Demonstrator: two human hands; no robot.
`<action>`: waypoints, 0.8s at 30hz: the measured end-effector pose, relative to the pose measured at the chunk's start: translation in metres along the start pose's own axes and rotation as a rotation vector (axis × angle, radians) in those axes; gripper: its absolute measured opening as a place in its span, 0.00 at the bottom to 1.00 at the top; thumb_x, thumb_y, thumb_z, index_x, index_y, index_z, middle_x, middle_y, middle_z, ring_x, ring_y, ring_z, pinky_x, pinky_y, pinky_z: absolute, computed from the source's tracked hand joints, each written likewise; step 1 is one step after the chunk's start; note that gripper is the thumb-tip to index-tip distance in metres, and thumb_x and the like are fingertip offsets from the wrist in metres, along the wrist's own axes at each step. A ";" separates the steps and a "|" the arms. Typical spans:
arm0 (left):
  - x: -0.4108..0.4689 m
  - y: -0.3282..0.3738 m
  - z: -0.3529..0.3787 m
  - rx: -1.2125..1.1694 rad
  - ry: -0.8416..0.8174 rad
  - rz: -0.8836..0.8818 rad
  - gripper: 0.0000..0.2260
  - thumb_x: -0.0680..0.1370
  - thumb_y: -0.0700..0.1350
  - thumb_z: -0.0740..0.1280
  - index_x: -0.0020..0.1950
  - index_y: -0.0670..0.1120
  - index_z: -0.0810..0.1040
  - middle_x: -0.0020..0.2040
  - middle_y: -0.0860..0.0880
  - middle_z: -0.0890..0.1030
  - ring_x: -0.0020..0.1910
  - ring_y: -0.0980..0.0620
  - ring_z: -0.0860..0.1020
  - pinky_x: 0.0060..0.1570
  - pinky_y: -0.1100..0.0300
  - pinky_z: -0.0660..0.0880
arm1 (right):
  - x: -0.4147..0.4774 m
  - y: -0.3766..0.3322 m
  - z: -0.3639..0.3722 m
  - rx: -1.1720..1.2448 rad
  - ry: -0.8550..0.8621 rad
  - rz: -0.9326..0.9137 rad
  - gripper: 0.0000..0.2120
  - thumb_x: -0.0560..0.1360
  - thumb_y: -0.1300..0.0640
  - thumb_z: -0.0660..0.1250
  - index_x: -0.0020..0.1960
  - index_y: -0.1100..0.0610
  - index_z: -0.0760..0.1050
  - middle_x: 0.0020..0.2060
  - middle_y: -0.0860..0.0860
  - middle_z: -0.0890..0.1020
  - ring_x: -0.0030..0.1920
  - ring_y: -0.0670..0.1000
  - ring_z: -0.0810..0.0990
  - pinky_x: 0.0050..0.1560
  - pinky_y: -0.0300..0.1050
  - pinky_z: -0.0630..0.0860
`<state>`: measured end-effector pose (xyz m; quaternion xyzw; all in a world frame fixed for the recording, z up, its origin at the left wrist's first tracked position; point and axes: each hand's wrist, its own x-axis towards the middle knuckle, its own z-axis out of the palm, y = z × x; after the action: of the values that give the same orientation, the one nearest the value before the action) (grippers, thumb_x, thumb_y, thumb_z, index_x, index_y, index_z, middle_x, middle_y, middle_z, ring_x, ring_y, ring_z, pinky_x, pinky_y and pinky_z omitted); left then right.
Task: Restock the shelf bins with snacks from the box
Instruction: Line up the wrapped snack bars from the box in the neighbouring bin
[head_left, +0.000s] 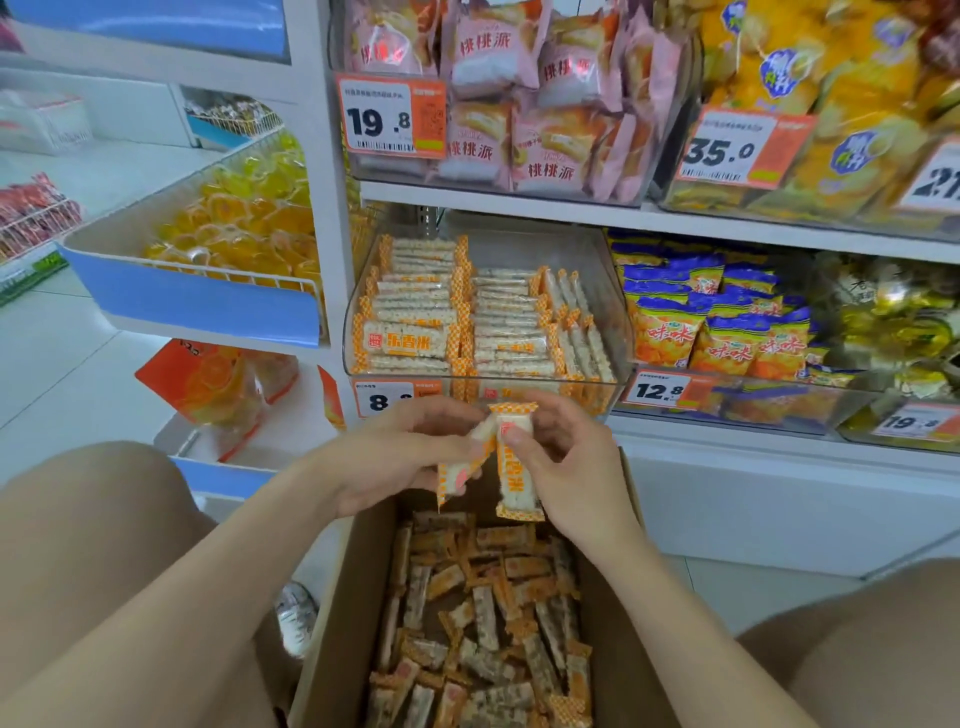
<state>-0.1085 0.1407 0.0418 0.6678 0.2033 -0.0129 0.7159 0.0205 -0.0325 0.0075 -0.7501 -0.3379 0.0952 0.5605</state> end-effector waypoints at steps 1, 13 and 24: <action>0.000 0.004 -0.003 0.048 -0.012 0.016 0.17 0.78 0.38 0.75 0.67 0.47 0.81 0.62 0.43 0.82 0.61 0.45 0.83 0.58 0.51 0.82 | 0.003 -0.001 0.000 0.002 0.046 0.013 0.18 0.78 0.51 0.76 0.66 0.46 0.78 0.48 0.45 0.85 0.49 0.44 0.84 0.54 0.48 0.82; -0.003 0.022 -0.009 0.159 0.134 0.180 0.18 0.76 0.33 0.74 0.63 0.49 0.81 0.52 0.51 0.87 0.55 0.55 0.84 0.49 0.67 0.79 | 0.014 -0.023 0.004 -0.102 -0.132 -0.212 0.14 0.81 0.53 0.72 0.66 0.43 0.81 0.54 0.42 0.80 0.56 0.43 0.79 0.57 0.34 0.74; -0.009 0.038 -0.039 0.063 0.178 0.283 0.14 0.80 0.39 0.73 0.65 0.47 0.81 0.58 0.49 0.87 0.60 0.52 0.84 0.58 0.57 0.82 | 0.025 -0.039 0.025 -0.022 -0.247 -0.167 0.14 0.81 0.45 0.70 0.66 0.41 0.75 0.58 0.41 0.82 0.60 0.46 0.81 0.58 0.47 0.80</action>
<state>-0.1164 0.1798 0.0801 0.7104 0.1695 0.1411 0.6683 0.0104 0.0083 0.0401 -0.7081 -0.4665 0.1360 0.5124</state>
